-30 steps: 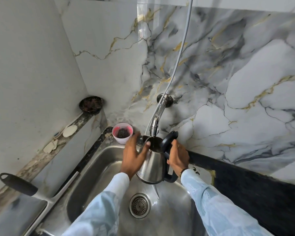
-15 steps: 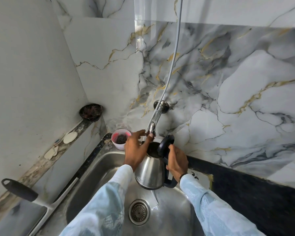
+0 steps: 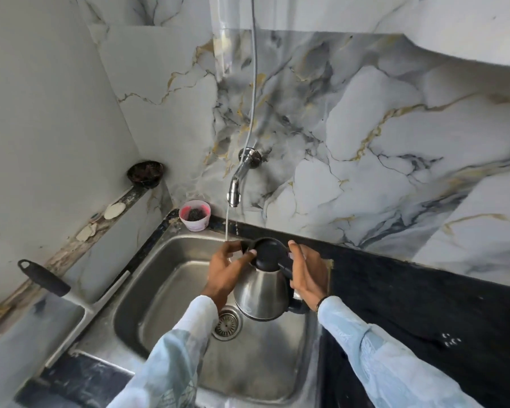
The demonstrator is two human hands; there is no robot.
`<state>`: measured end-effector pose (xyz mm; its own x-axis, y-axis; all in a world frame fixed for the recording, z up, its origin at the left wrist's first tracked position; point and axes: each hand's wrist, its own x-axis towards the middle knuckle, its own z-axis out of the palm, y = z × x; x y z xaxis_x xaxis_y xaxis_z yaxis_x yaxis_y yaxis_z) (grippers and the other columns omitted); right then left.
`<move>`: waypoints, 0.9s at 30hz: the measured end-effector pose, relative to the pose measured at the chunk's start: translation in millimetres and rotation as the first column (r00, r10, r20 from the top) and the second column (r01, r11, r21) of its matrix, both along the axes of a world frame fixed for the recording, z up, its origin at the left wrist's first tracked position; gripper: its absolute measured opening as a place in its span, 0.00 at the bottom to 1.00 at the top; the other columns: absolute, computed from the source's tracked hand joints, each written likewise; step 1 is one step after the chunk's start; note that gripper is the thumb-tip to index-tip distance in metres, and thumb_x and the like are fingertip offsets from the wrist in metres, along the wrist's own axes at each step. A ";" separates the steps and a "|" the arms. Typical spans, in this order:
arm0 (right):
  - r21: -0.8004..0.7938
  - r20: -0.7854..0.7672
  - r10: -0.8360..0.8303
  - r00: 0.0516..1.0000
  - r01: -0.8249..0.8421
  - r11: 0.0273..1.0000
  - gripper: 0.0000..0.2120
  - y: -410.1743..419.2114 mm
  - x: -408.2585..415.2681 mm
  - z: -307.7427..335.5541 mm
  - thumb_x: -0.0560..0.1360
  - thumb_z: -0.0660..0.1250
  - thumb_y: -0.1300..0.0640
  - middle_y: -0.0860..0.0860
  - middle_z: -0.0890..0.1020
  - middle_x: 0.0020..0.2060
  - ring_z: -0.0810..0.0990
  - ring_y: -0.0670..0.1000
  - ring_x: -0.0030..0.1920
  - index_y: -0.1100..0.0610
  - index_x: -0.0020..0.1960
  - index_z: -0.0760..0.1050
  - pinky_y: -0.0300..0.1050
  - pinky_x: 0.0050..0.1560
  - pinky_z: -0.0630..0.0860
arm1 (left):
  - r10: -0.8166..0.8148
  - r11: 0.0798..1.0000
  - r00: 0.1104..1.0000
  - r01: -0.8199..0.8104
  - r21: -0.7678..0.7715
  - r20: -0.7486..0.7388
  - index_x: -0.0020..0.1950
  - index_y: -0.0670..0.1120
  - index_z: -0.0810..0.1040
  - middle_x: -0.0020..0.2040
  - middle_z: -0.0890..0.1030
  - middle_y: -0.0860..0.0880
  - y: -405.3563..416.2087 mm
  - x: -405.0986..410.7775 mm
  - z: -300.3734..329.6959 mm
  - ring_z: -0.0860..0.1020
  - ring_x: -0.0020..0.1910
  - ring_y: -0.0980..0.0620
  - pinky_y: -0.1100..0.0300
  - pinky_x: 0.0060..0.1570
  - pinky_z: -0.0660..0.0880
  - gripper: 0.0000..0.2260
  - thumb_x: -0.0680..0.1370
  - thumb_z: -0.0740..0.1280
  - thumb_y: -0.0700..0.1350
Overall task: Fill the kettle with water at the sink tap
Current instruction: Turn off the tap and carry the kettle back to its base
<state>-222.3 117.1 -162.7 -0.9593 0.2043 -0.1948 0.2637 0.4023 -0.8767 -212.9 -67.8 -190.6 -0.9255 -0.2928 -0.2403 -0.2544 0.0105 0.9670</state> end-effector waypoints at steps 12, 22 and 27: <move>0.065 -0.127 0.066 0.990 -0.058 0.996 0.24 35.5 19.2 54.9 0.76 0.58 0.28 0.41 0.85 0.40 0.85 0.64 0.55 0.43 0.51 0.83 0.72 0.56 0.88 | 0.007 0.989 0.986 -0.031 -0.146 -0.166 0.55 0.51 0.86 0.56 0.88 0.52 18.2 43.3 64.9 0.83 0.56 0.64 0.67 0.56 0.76 0.15 0.71 0.82 0.53; 0.179 -0.058 0.021 0.998 -0.010 0.984 0.25 132.4 146.8 27.7 0.81 0.59 0.33 0.51 0.89 0.42 0.86 0.64 0.52 0.51 0.50 0.84 0.69 0.53 0.88 | -0.076 0.984 0.994 0.063 -0.164 -0.077 0.58 0.48 0.85 0.57 0.87 0.52 116.4 163.7 38.8 0.82 0.61 0.55 0.62 0.62 0.75 0.18 0.71 0.82 0.52; 0.238 0.020 0.041 0.999 -0.045 0.970 0.23 191.2 221.3 12.1 0.87 0.60 0.35 0.52 0.82 0.36 0.85 0.69 0.54 0.52 0.50 0.82 0.71 0.54 0.87 | -0.133 0.981 0.990 0.126 -0.145 -0.041 0.61 0.48 0.83 0.59 0.86 0.51 174.7 236.6 22.1 0.79 0.60 0.64 0.54 0.66 0.76 0.25 0.69 0.80 0.58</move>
